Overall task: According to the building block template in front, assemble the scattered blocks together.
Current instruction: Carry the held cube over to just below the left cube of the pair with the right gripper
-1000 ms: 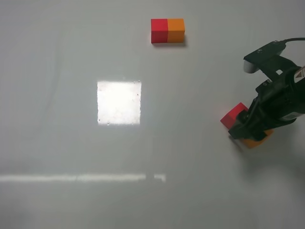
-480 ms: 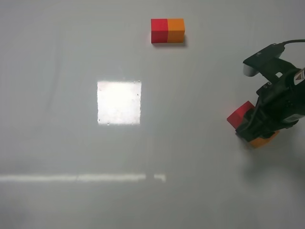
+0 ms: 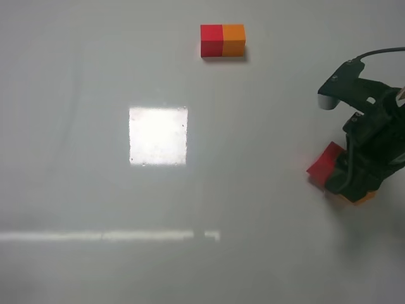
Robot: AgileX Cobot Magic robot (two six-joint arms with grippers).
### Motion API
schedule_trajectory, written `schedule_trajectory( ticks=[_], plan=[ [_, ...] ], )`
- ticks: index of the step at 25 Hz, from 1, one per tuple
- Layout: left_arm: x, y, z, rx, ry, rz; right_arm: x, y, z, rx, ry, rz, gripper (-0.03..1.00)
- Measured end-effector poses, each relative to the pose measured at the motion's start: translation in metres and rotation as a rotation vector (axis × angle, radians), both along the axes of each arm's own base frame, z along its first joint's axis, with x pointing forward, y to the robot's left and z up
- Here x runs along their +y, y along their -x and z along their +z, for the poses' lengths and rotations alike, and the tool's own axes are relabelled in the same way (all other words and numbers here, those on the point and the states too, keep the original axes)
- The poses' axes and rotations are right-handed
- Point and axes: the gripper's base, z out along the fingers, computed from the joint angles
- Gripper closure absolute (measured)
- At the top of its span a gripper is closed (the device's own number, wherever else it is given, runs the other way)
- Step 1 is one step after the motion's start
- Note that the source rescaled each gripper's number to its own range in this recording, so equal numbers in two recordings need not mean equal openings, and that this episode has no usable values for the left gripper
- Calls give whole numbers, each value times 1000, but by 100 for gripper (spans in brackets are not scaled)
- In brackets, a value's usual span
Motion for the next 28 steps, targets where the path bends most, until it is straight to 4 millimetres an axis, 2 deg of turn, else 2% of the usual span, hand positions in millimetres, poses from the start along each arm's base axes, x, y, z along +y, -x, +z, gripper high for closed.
schedule_trajectory(
  ticks=[6,10,15,20,28],
  plan=[
    [0,0,0,0,0,0,43,15,33,-120,36,189,94],
    [0,0,0,1,0,0,65,7,41,-139,61,238,94],
    [0,0,0,0,0,0,100,-10,28,-148,162,319,94],
    [0,0,0,0,1,0,137,-15,15,-184,280,428,94],
    [0,0,0,0,1,0,148,-20,6,-184,357,496,94]
  ],
)
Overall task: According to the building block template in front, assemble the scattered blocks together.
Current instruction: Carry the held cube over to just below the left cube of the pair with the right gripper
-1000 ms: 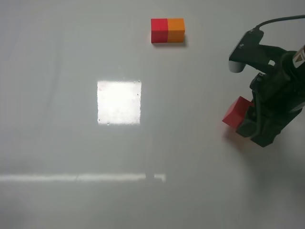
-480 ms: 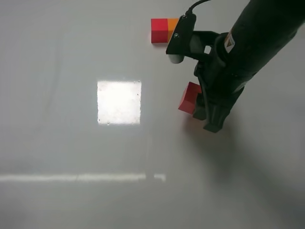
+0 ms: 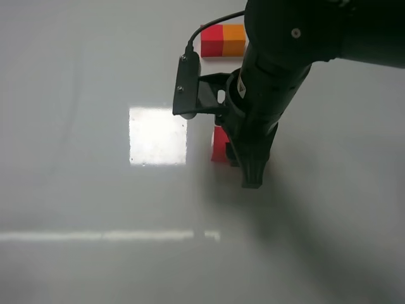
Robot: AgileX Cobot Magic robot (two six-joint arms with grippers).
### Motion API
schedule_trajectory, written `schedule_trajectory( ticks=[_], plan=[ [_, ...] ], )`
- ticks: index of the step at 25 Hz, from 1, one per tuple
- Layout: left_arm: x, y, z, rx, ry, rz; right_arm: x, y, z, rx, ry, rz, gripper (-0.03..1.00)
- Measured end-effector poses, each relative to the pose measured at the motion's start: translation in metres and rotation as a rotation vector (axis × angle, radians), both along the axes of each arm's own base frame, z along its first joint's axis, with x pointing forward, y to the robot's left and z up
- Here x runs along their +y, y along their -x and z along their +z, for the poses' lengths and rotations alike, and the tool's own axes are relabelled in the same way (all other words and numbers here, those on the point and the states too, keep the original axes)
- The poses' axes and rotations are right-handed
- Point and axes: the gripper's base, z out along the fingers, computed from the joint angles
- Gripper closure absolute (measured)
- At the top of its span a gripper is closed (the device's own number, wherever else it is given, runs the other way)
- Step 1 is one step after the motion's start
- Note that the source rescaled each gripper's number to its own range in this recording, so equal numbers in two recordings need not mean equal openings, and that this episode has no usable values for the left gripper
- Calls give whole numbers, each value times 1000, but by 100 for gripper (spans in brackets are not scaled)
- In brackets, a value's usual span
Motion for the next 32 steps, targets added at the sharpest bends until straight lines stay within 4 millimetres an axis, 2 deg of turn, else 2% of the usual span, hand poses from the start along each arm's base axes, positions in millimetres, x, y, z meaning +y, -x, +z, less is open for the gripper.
schedule_trajectory(
  ticks=[5,11,27,29,32],
  plan=[
    [0,0,0,0,0,0,1,-1,-1,-3,4,9,94],
    [0,0,0,0,0,0,7,-6,-12,16,33,16,94],
    [0,0,0,0,0,0,7,-6,-12,16,31,13,95],
    [0,0,0,0,0,0,7,-6,-12,17,27,7,90],
    [0,0,0,0,0,0,7,-6,-12,19,22,0,65]
  ],
)
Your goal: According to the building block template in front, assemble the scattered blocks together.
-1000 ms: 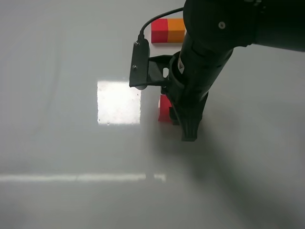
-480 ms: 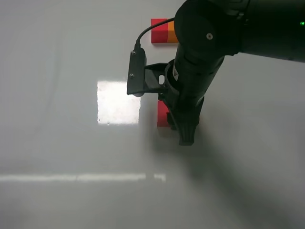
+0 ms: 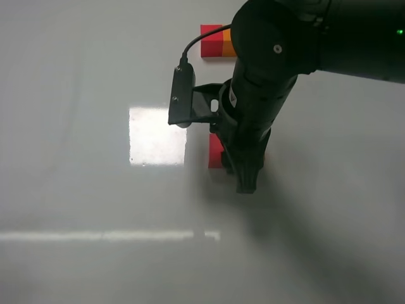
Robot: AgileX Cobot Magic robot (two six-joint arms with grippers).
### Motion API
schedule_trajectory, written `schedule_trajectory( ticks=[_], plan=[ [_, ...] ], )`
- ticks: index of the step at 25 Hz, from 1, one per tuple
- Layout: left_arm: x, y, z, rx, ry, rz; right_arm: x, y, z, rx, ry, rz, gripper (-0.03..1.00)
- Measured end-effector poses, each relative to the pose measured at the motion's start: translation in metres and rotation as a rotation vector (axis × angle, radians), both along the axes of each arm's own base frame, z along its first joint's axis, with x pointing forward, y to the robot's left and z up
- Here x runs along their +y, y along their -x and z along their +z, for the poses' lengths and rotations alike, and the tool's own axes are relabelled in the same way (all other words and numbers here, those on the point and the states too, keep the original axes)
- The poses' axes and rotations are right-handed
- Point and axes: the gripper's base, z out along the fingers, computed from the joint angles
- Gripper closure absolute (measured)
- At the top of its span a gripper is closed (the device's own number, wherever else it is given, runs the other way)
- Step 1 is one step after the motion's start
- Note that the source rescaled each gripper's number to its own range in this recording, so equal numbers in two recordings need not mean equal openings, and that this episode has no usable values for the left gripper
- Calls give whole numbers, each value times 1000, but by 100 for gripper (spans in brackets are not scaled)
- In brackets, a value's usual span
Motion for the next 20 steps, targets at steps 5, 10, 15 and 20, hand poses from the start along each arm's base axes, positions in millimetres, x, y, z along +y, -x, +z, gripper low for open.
schedule_trajectory(
  ticks=[5,10,15,20],
  plan=[
    [0,0,0,0,0,0,0,0,1,1,-4,-3,24],
    [0,0,0,0,0,0,-8,10,17,-3,-75,-16,14],
    [0,0,0,0,3,1,-24,28,48,-20,-208,-54,14],
    [0,0,0,0,3,1,-45,34,67,-29,-321,-163,14]
  ],
)
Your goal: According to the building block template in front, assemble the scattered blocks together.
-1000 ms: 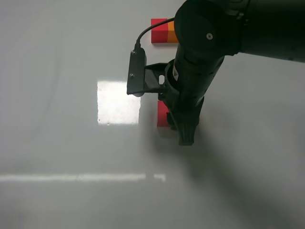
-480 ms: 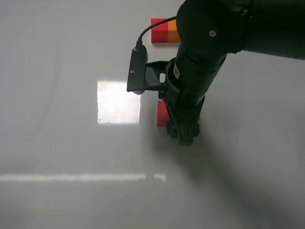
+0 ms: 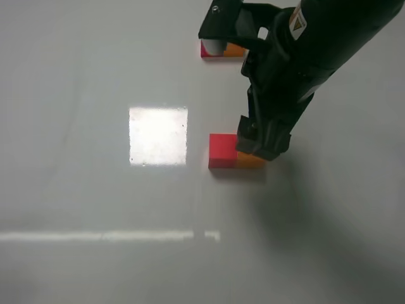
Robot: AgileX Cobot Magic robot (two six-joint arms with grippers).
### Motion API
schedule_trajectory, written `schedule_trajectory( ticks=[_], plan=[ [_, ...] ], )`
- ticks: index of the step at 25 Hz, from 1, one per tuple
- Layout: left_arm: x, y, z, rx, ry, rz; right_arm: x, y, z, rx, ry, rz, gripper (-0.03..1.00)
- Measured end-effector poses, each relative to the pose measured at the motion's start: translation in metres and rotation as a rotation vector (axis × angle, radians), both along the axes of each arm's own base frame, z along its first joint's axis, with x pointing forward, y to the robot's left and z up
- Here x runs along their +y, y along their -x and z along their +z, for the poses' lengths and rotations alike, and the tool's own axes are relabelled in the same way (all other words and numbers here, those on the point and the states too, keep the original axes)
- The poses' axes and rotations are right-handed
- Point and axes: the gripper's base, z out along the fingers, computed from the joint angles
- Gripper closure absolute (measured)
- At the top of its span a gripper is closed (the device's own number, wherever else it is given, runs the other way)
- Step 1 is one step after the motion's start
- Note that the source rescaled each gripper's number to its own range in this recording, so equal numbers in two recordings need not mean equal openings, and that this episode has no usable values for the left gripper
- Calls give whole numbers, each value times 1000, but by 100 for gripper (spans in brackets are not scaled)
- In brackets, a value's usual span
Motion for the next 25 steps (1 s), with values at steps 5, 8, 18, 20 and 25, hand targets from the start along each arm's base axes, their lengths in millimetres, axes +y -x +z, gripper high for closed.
schedule_trajectory(
  ticks=[5,8,18,20,25],
  plan=[
    [0,0,0,0,0,0,-43,-17,12,23,-145,-248,14],
    [0,0,0,-1,0,0,-75,-21,24,8,-250,-418,14],
    [0,0,0,-1,1,1,-193,-5,12,6,-446,-943,14],
    [0,0,0,-1,1,1,-213,10,1,2,-490,-1036,14],
    [0,0,0,-1,1,1,-231,62,-30,9,-602,-1146,14]
  ],
)
